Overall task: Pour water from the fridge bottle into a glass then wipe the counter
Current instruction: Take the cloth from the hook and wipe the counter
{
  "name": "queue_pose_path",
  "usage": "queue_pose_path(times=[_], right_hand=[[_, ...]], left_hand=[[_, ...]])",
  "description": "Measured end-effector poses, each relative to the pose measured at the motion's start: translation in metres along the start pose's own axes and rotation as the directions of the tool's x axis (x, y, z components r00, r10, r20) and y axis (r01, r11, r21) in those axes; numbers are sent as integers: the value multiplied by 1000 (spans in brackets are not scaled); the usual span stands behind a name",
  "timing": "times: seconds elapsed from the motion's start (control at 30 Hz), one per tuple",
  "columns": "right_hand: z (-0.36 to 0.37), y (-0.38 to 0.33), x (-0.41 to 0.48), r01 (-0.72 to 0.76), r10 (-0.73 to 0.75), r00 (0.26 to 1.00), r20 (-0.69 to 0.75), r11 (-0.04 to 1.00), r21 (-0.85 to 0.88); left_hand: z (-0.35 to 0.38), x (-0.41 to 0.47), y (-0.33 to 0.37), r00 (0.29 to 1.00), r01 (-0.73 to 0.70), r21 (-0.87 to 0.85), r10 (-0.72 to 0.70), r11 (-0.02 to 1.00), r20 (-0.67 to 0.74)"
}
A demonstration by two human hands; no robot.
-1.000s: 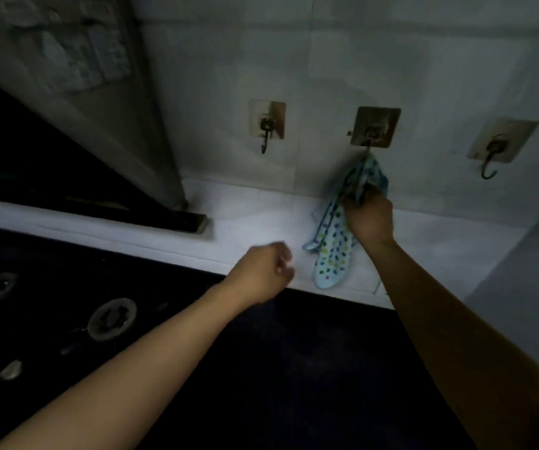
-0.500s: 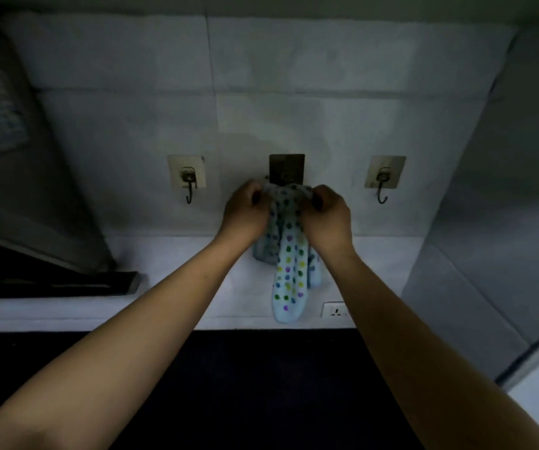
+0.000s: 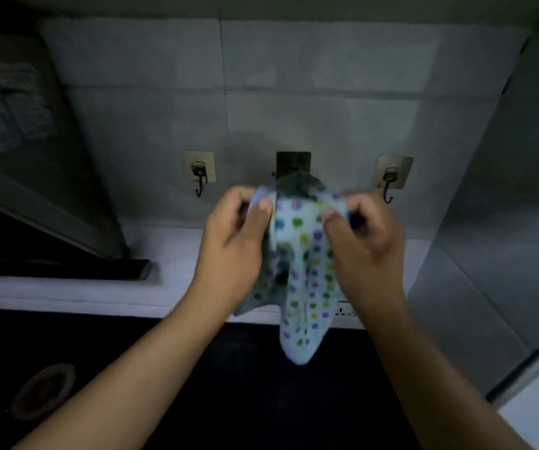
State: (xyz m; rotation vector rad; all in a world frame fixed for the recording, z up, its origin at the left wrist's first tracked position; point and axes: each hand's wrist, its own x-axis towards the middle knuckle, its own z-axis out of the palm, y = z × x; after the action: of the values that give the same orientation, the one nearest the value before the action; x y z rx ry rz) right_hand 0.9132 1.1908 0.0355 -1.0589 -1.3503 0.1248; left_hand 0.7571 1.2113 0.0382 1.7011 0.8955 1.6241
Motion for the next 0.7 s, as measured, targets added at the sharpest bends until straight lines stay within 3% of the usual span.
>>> queue_pose_path(times=[0.13,0.2,0.27,0.33,0.43,0.5,0.6,0.63,0.7], right_hand=[[-17,4,-96,98,-114,985,133,987,126],[-13,22,-151,-36,-4,972,235,985,168],[-3,44,-204,-301,257,909,328,950,89],[7,69,-248,-566,535,740,408,823,-52],[14,114,-296,-754,738,349,578,588,-295],[14,138,-328,-652,744,193,639,584,-484],[16,157,-368,-285,664,-11,748,715,-638],[17,159,-381,-209,649,-53,759,736,-644],[17,159,-397,-186,659,-45,751,733,-654]], left_hand=[[-21,-101,-16,991,115,-17,-113,993,78],[-34,-146,-38,953,231,103,-246,968,176],[-47,-183,-68,862,344,255,-412,903,296],[-61,-207,-102,744,475,365,-587,801,320],[-76,-241,-161,579,554,529,-755,642,309],[-84,-273,-195,488,535,660,-831,528,268],[-100,-325,-227,379,537,781,-918,320,116],[-106,-339,-232,360,550,794,-931,260,56],[-117,-361,-236,395,599,776,-916,200,-69]])
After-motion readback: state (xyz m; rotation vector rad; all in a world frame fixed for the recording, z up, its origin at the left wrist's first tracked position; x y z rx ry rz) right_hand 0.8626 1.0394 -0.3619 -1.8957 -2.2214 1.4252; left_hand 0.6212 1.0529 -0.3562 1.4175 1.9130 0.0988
